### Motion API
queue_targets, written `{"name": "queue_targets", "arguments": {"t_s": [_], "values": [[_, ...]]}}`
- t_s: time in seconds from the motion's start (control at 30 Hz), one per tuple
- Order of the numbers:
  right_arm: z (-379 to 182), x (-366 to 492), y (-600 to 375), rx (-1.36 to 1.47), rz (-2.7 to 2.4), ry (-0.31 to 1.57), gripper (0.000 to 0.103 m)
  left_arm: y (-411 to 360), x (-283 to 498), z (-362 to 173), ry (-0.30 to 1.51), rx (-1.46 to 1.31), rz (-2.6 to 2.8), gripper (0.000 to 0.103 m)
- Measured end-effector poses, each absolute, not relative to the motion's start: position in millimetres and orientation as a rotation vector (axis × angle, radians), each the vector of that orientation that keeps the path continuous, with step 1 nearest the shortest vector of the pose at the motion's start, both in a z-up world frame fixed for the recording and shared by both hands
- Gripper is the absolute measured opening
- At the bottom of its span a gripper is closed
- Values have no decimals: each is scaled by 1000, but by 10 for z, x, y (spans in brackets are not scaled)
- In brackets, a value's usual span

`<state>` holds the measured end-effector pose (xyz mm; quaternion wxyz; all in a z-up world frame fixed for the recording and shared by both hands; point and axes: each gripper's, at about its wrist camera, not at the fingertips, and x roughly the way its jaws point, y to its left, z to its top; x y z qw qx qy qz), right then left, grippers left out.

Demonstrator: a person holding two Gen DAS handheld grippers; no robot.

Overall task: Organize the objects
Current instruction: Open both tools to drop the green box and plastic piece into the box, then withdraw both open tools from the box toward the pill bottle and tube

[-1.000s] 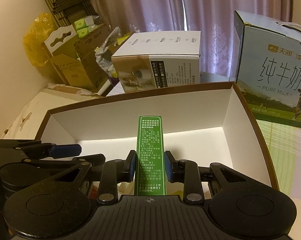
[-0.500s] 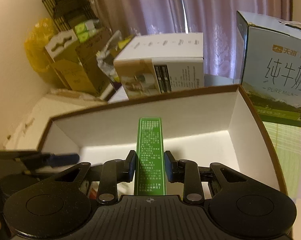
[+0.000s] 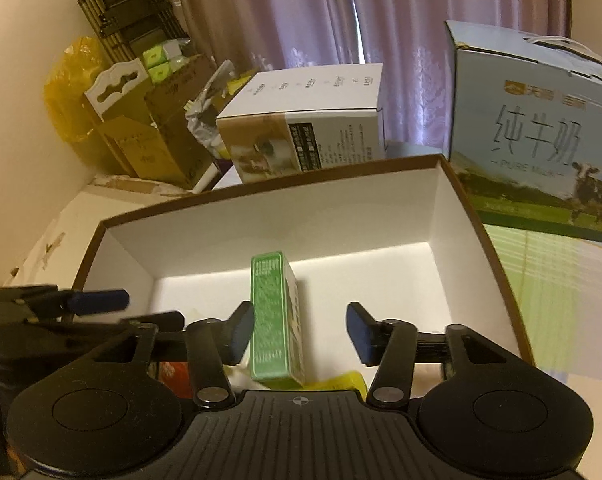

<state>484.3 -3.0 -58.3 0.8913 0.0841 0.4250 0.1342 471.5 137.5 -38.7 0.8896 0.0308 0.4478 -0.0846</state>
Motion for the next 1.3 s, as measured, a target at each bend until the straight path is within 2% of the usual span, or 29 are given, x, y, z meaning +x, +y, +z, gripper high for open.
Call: {"name": "queue_targets", "arguments": {"t_s": [0.17, 0.23, 0.33, 0.83, 1.3], "values": [[-522, 4639, -117, 183, 269, 873, 60, 1392, 4571, -276, 914, 52, -180, 74], [-487, 4544, -138, 184, 264, 865, 62, 1393, 4501, -228, 911, 52, -185, 82], [-436, 4418, -162, 178, 251, 855, 63, 1381, 4370, -152, 899, 62, -188, 84], [-157, 3929, -235, 206, 221, 826, 75, 1386, 3798, 170, 850, 51, -195, 88], [-86, 3392, -280, 228, 195, 842, 75, 1342, 3213, 206, 865, 36, -226, 88]]}}
